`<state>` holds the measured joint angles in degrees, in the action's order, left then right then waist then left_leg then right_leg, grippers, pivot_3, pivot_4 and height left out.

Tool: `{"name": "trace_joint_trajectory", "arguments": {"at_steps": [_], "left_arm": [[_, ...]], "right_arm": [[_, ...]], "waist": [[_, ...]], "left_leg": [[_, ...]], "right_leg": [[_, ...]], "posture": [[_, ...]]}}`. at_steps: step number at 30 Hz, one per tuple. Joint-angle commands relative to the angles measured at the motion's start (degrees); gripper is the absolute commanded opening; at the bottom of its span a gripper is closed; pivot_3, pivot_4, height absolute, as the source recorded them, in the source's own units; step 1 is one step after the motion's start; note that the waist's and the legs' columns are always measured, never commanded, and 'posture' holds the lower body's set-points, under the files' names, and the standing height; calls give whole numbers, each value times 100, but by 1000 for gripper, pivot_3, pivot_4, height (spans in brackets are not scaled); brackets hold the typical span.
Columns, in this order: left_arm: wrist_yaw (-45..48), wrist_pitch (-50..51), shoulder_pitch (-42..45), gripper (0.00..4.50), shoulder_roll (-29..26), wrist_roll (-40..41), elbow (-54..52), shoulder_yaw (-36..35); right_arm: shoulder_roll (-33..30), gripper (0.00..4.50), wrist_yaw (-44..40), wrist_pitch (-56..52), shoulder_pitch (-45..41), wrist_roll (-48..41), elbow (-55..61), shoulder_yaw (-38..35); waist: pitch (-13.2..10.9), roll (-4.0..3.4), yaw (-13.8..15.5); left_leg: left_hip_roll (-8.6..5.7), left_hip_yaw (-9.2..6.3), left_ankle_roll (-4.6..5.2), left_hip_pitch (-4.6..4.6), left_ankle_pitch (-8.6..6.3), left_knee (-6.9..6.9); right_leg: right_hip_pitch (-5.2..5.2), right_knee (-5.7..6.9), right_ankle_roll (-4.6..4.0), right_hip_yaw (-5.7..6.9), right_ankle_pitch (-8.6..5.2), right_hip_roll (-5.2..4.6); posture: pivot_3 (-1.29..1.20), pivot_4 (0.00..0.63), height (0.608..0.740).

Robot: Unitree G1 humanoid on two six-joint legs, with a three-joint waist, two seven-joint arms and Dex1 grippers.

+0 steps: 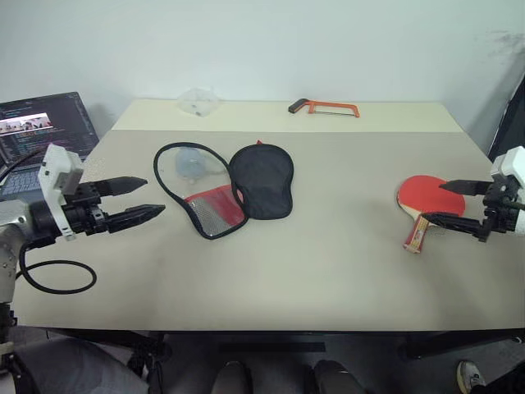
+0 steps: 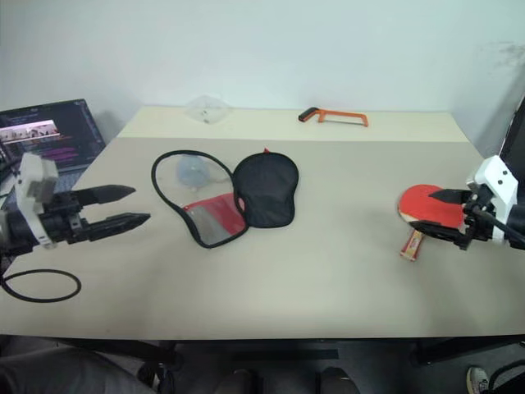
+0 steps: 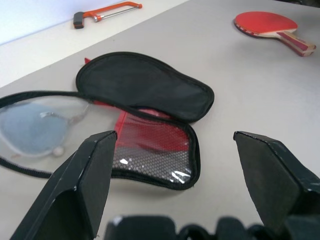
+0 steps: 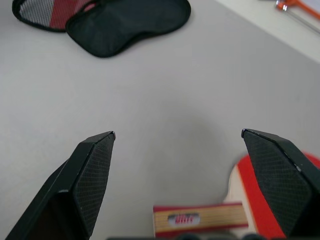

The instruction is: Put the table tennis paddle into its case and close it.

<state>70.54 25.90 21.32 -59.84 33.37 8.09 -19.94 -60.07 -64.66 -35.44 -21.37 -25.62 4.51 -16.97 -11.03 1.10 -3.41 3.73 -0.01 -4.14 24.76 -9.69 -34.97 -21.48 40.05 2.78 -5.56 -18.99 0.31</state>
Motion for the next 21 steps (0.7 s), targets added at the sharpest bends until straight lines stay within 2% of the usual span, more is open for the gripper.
{"name": "trace_joint_trajectory", "arguments": {"at_steps": [1, 6, 13, 16, 21], "left_arm": [[88, -119, 274, 4092, -127, -126, 196, 53], [-117, -170, 633, 4092, 133, -364, 355, 408], [-1434, 168, 1660, 4092, 1017, -651, 1307, 470], [-1818, 706, 1768, 4092, 1179, -648, 1458, 497], [-2119, 1406, 1435, 4092, 1241, -444, 1057, 315]], "right_arm": [[77, 4464, 127, 16, -140, -159, 273, -39], [315, 4464, 273, 141, -379, -129, 281, 181], [472, 4464, 438, 191, -505, -184, 472, 294], [520, 4464, 474, 186, -566, -182, 527, 379], [506, 4464, 453, 270, -615, -124, 435, 495]], "waist": [[0, 0, 0], [0, 0, 4], [0, 2, 42], [0, 2, 26], [0, 2, 4]], "left_leg": [[0, 0, 0, 0, 0, 0], [-1, 2, 0, 1, 0, -1], [-3, -3, 1, 4, 0, -8], [-2, -4, 0, 7, 0, -7], [-2, -6, 0, 7, 0, -6]], "right_leg": [[0, -1, 0, 0, 0, 0], [0, 0, 0, -2, 0, 0], [3, 1, 3, 0, 2, 1], [1, 1, 3, 1, 2, 1], [1, 3, 2, 1, 3, 3]], "posture": [[0, 150, 740], [0, 150, 740], [0, 150, 740], [0, 150, 740], [0, 150, 740]]}}
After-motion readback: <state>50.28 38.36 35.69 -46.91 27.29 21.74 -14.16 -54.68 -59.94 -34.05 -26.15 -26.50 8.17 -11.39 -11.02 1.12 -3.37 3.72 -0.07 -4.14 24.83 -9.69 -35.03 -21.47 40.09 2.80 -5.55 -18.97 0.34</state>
